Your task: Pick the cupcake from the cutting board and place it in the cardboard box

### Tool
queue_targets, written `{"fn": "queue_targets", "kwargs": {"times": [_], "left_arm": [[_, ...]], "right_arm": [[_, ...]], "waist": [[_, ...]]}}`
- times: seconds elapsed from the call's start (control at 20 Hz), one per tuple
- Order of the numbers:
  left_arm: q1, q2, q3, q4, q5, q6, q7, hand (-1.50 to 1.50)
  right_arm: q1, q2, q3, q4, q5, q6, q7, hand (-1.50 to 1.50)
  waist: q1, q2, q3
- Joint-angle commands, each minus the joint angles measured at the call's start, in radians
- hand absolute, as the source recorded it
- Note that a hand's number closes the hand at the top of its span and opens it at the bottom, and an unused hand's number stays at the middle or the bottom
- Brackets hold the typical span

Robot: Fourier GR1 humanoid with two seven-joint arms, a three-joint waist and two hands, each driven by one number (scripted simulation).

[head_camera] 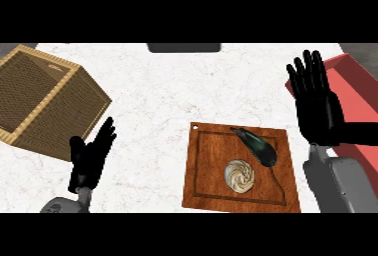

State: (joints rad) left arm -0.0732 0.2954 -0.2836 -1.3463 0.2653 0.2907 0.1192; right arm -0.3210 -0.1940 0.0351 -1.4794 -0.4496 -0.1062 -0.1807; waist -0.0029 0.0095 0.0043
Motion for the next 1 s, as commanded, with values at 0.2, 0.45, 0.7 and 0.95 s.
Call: {"fn": "queue_targets", "kwargs": {"times": [0.2,0.45,0.7,0.95], "left_arm": [[0.003,0.112,0.145,-0.164,0.078,-0.071,-0.018,0.00],[0.032,0.142,0.201,-0.207,0.162,-0.135,0.009,0.00],[0.016,0.148,0.233,-0.244,0.181,-0.124,0.058,0.00],[0.076,0.162,0.238,-0.243,0.175,-0.162,0.016,0.00]], "right_arm": [[0.106,-0.161,0.124,-0.058,0.068,0.196,0.123,-1.50],[0.280,-0.098,0.068,-0.186,0.303,-0.085,-0.198,-1.50],[0.417,-0.250,0.075,-0.316,0.366,0.075,-0.356,-1.50],[0.414,-0.445,0.152,-0.459,0.580,0.083,-0.044,-1.50]], "waist": [[0.013,-0.018,-0.004],[-0.011,-0.019,-0.004],[-0.012,-0.015,-0.004],[-0.005,-0.016,-0.010]]}}
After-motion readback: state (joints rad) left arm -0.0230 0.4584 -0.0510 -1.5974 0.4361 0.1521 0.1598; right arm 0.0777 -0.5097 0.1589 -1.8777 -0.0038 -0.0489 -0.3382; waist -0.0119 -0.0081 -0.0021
